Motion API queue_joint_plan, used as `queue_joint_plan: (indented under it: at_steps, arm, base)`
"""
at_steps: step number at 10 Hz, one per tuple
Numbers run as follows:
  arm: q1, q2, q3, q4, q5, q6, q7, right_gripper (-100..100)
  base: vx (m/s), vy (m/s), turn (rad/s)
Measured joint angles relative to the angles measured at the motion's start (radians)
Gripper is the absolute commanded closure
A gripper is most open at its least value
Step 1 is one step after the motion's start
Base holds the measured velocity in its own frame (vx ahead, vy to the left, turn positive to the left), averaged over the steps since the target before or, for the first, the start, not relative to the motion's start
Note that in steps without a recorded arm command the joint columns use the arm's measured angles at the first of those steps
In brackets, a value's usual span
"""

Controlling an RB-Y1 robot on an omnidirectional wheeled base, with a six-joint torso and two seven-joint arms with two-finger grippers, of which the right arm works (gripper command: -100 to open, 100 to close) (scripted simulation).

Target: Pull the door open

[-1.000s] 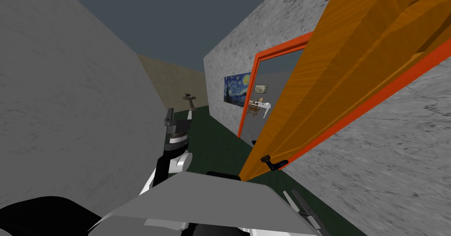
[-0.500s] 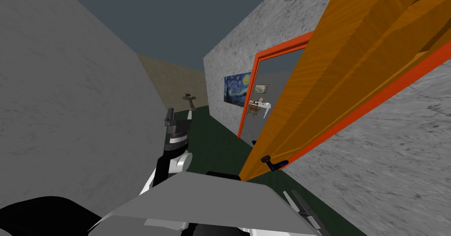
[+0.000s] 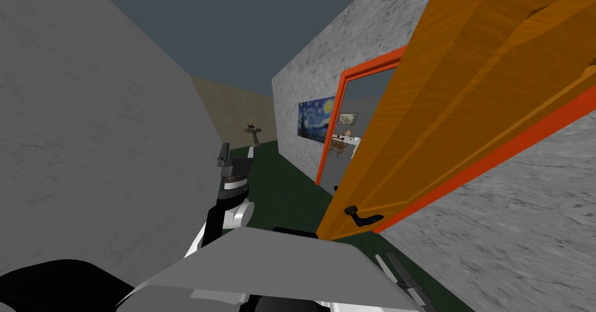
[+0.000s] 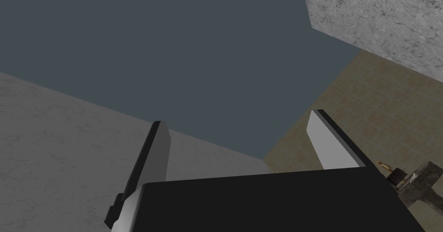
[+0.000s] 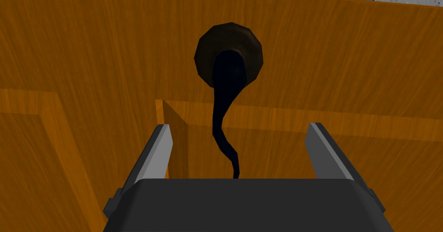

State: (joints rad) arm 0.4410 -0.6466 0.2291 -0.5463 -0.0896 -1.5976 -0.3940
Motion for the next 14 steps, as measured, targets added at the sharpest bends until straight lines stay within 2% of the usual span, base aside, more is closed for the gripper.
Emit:
queue_joint_plan:
  at_steps: [2,4,5,7,8,10,11,12,14]
  arm:
    - [0.022,0.011,-0.009,0.009,-0.014,0.004,0.006,-100]
    - [0.019,0.03,-0.015,0.062,-0.026,-0.014,0.01,-100]
    - [0.066,0.03,-0.027,0.0,-0.042,0.008,0.017,-100]
    - [0.042,0.046,-0.026,0.071,-0.045,-0.037,0.017,-100]
    - [0.067,0.045,-0.031,0.05,-0.051,-0.034,0.021,-100]
    - [0.056,0.052,-0.031,0.094,-0.054,-0.055,0.021,-100]
    - [0.063,0.058,-0.034,0.102,-0.059,-0.07,0.023,-100]
    - [0.078,0.061,-0.038,0.09,-0.065,-0.078,0.027,-100]
    - [0.063,0.069,-0.04,0.143,-0.069,-0.119,0.025,-100]
  base:
    - [0.126,-0.004,0.204]
    - [-0.028,-0.039,0.236]
    - [-0.083,-0.057,0.076]
    - [-0.053,-0.021,0.031]
    - [-0.046,-0.017,0.035]
    - [-0.061,-0.028,0.054]
    - [-0.17,-0.051,0.069]
    - [-0.144,-0.067,0.003]
    - [-0.156,-0.045,-0.01]
